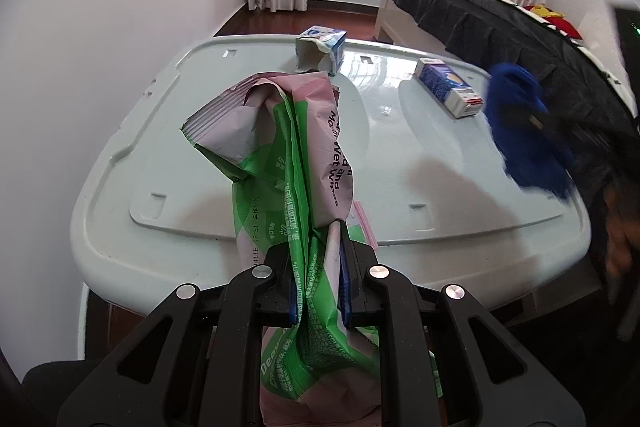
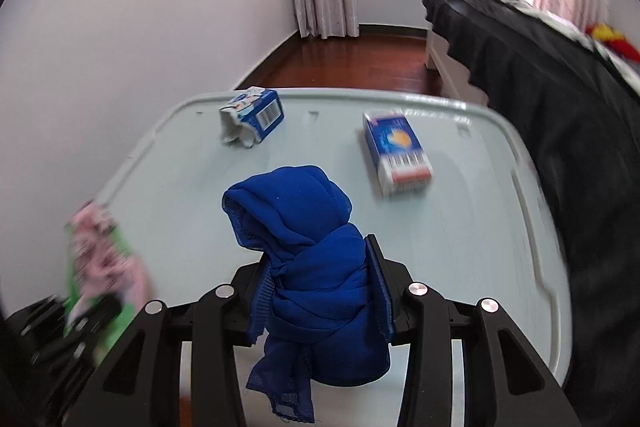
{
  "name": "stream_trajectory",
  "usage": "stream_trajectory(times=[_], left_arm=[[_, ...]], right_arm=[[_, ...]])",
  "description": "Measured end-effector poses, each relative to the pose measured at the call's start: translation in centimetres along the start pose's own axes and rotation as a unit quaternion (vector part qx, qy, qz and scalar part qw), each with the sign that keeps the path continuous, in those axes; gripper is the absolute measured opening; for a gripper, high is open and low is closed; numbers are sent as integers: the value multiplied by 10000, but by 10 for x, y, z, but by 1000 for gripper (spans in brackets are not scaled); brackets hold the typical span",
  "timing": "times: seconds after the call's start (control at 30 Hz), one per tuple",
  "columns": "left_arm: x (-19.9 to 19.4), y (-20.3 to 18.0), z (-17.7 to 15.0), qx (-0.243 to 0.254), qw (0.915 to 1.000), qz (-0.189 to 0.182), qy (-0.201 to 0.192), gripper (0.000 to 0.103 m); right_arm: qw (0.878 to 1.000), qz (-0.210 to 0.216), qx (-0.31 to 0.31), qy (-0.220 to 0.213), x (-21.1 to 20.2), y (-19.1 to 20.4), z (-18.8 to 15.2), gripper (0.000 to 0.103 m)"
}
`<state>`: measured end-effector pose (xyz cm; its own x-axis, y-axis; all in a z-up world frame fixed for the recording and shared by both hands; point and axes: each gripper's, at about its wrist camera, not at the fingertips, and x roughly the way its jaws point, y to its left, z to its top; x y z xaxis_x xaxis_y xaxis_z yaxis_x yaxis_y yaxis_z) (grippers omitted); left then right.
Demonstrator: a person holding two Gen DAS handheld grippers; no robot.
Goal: Collect trash
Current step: 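Grasp the blue cloth with the right tool while the left tool holds the bag, then carry the bag and cloth over the orange bucket and open both tools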
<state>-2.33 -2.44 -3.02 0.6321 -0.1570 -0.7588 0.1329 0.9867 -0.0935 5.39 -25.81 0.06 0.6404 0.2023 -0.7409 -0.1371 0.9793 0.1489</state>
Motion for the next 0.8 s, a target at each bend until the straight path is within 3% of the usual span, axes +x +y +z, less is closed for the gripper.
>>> stream_trajectory(times=[0.2,0.47,0.8], left_arm=[[-31,-11,-11,327,9994,-95,-67,13],[-69,-31,-40,686,9970,-329,146,13],[-73,-35,-88,1014,9920,-337,673,13]], right_arm=[[9979,344,532,-152,-62,-8,-61,42],[9925,649,1010,-212,-108,-6,-117,43],[9969,535,497,306,-112,20,-167,43]])
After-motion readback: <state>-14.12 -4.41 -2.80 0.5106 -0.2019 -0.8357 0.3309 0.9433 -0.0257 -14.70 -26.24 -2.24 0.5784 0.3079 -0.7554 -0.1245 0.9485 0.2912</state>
